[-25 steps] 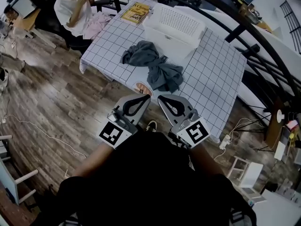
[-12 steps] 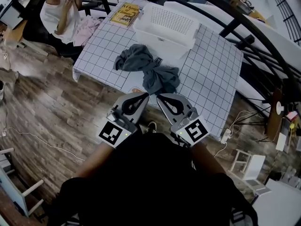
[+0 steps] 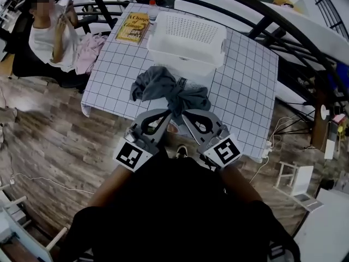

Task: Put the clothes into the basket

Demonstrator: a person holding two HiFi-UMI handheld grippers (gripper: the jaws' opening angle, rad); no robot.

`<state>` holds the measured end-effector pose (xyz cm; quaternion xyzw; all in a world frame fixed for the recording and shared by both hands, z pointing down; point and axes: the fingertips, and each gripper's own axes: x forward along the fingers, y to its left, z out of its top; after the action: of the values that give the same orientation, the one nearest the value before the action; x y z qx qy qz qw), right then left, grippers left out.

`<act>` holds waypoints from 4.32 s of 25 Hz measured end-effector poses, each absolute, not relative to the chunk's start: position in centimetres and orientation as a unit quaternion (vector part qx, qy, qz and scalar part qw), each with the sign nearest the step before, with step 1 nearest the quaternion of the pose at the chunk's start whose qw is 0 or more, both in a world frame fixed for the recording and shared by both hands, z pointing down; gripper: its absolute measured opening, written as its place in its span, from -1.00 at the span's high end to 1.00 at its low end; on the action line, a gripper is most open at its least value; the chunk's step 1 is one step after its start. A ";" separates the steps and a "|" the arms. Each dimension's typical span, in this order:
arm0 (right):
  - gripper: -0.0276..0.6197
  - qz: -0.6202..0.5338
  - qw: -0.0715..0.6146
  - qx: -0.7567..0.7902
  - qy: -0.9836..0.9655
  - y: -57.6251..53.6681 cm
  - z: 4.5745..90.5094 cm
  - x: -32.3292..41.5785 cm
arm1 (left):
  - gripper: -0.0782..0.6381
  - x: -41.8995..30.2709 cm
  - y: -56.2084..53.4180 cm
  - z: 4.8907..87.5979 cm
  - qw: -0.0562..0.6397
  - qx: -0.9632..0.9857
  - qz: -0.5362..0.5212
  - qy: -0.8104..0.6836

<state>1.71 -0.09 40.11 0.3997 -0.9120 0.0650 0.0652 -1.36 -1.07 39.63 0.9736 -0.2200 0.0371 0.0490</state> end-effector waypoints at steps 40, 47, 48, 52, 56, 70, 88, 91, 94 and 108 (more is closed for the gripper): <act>0.10 0.328 0.370 0.376 -0.783 -11.1 66.8 1.5 | 0.79 0.6 -15.5 51.6 0.038 0.995 0.085 -0.043; -0.31 0.323 0.451 0.322 -0.767 -12.2 71.0 1.3 | 0.79 1.3 -16.4 52.9 0.046 0.995 0.077 -0.053; -0.35 0.320 0.457 0.322 -0.765 -12.5 71.6 1.3 | 0.79 1.4 -16.6 53.2 0.046 0.994 0.078 -0.053; -0.44 0.317 0.478 0.311 -0.758 -13.3 74.0 1.2 | 0.79 1.9 -17.0 54.1 0.050 0.994 0.079 -0.055; -0.51 0.320 0.485 0.293 -0.759 -13.6 75.7 0.4 | 0.79 1.9 -17.8 54.6 0.053 0.993 0.080 -0.063; -0.55 0.311 0.526 0.239 -0.755 -13.3 79.2 -1.3 | 0.79 0.6 -19.3 55.7 0.068 0.990 0.085 -0.094; -0.11 0.280 0.555 0.203 -0.757 -12.8 74.9 -1.2 | 0.79 -0.8 -19.8 52.5 0.053 0.990 0.069 -0.109; -0.11 0.277 0.556 0.204 -0.757 -12.7 74.0 -1.2 | 0.79 -1.0 -19.8 52.0 0.048 0.990 0.067 -0.111; -0.11 0.275 0.558 0.204 -0.756 -12.6 72.8 -1.0 | 0.79 -1.2 -20.1 51.3 0.043 0.991 0.063 -0.114; -0.11 0.259 0.577 0.200 -0.748 -12.5 65.3 1.9 | 0.79 -1.7 -21.1 47.9 0.035 0.989 0.052 -0.136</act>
<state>1.92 -12.50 65.30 0.2000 -0.7480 0.2594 0.5773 -1.73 -21.11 47.90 0.9887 -0.1364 0.0515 0.0350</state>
